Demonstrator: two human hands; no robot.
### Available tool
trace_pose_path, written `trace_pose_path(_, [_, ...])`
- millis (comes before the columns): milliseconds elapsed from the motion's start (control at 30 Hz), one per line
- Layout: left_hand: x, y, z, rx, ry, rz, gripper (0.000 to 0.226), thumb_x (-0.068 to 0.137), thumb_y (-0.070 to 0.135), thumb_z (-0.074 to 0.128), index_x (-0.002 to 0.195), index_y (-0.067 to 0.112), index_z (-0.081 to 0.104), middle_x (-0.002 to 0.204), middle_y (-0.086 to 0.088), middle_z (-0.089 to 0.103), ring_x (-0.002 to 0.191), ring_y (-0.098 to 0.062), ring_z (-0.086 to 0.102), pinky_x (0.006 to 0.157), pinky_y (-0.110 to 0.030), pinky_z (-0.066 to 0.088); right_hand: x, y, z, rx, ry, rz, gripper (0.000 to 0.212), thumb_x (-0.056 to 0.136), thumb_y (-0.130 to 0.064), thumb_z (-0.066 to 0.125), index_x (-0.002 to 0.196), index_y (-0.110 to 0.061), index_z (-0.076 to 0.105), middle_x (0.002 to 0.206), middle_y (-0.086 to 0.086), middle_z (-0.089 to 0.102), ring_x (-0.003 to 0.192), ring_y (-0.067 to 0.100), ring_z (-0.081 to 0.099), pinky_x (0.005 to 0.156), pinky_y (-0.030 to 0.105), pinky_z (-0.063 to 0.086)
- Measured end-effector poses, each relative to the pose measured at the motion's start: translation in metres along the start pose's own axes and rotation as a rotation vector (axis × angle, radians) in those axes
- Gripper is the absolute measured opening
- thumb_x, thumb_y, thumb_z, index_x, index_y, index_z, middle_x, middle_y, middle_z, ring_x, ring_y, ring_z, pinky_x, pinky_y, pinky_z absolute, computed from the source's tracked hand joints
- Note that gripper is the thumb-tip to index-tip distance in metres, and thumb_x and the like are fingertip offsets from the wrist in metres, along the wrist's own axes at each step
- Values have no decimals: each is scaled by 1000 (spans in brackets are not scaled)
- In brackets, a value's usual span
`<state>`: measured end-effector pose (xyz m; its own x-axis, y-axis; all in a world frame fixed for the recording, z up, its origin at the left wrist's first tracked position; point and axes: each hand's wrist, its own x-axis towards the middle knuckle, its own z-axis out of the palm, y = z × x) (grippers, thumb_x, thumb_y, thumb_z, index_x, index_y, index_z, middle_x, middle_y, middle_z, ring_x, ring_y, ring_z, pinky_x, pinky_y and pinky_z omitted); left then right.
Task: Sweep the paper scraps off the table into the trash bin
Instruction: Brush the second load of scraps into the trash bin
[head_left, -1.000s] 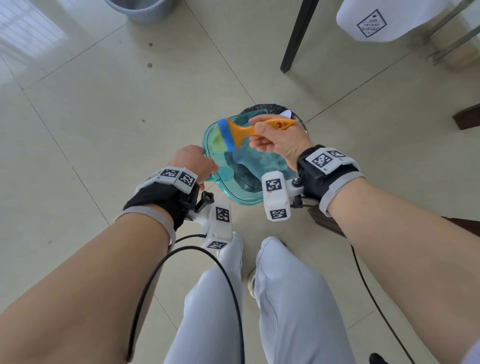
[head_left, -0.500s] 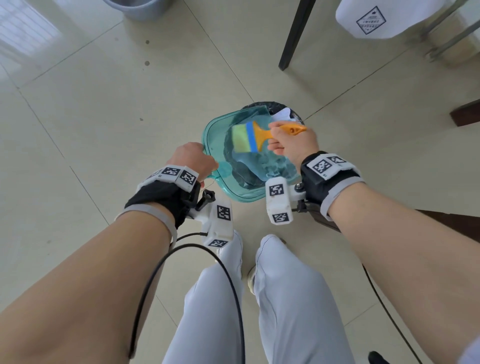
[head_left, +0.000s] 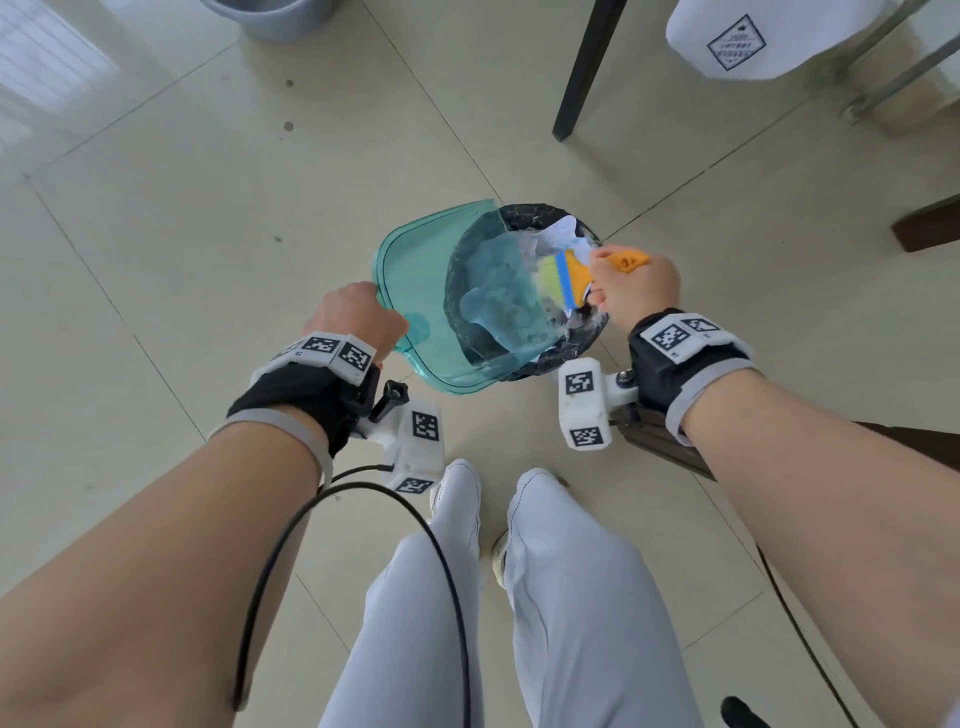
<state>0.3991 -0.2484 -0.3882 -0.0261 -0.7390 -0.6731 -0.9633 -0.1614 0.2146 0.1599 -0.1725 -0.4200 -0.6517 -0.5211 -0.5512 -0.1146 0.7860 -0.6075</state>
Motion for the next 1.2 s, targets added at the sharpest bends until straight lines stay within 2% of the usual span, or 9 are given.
trace_pose_path(100, [0, 0, 2, -22, 12, -21, 41, 84, 17, 53, 125, 12, 53, 98, -8, 69, 76, -26, 72, 75, -36, 58, -5, -7, 2, 258, -237, 23, 13, 83, -10, 60, 72, -4, 65, 52, 9, 56, 43, 18, 48, 44, 24, 44])
trace_pose_path(200, [0, 4, 3, -27, 11, -6, 41, 84, 17, 53, 125, 13, 53, 96, -7, 70, 74, -24, 72, 67, -30, 55, -25, -11, 15, 185, -614, 56, 17, 87, -9, 64, 99, 3, 66, 51, 6, 62, 42, 13, 55, 45, 21, 48])
trace_pose_path(300, [1, 3, 3, 5, 8, 10, 42, 83, 18, 53, 126, 15, 53, 100, -6, 69, 79, -25, 70, 73, -33, 56, -12, -7, 6, -187, -401, -3, 27, 90, -10, 54, 104, 10, 65, 64, 18, 64, 55, 26, 59, 59, 32, 54])
trace_pose_path(433, [1, -5, 3, -11, 55, -12, 41, 83, 20, 52, 124, 15, 53, 95, -7, 69, 77, -25, 70, 75, -37, 57, 0, -6, -11, -305, -74, -97, 25, 85, -11, 45, 62, -4, 54, 64, 18, 57, 62, 33, 60, 59, 28, 46])
trace_pose_path(533, [0, -4, 2, -2, 83, 7, 40, 81, 21, 52, 121, 18, 56, 95, -7, 69, 81, -28, 69, 79, -39, 57, -11, -12, 3, 32, -214, 10, 15, 85, -8, 56, 70, -8, 57, 56, 11, 52, 39, 16, 47, 40, 20, 38])
trace_pose_path(733, [2, -4, -3, -2, 94, 15, 38, 79, 20, 51, 117, 21, 57, 94, -7, 69, 81, -29, 68, 79, -40, 57, -3, 1, 3, -165, -7, -106, 26, 84, -9, 46, 80, 9, 64, 64, 22, 53, 60, 38, 45, 63, 31, 44])
trace_pose_path(900, [2, -3, 0, -24, 69, 21, 39, 80, 21, 52, 119, 20, 57, 92, -7, 69, 78, -27, 69, 75, -36, 57, -13, -5, 13, 72, -208, -65, 20, 86, -9, 52, 84, -4, 71, 60, 6, 58, 56, 20, 49, 57, 30, 43])
trace_pose_path(1033, [-4, -6, 2, -25, 60, -5, 43, 80, 22, 53, 123, 19, 55, 87, -5, 69, 71, -24, 70, 67, -31, 55, -13, -7, 6, 23, 98, -116, 19, 84, -15, 53, 82, -17, 72, 62, 3, 56, 60, 19, 47, 59, 27, 40])
trace_pose_path(1200, [-13, -8, -4, -13, 58, -16, 43, 80, 21, 53, 123, 18, 54, 86, -5, 70, 67, -22, 70, 71, -33, 57, -18, -19, 1, 67, -68, -92, 20, 85, -12, 54, 90, -11, 73, 69, 13, 65, 65, 22, 50, 63, 38, 46])
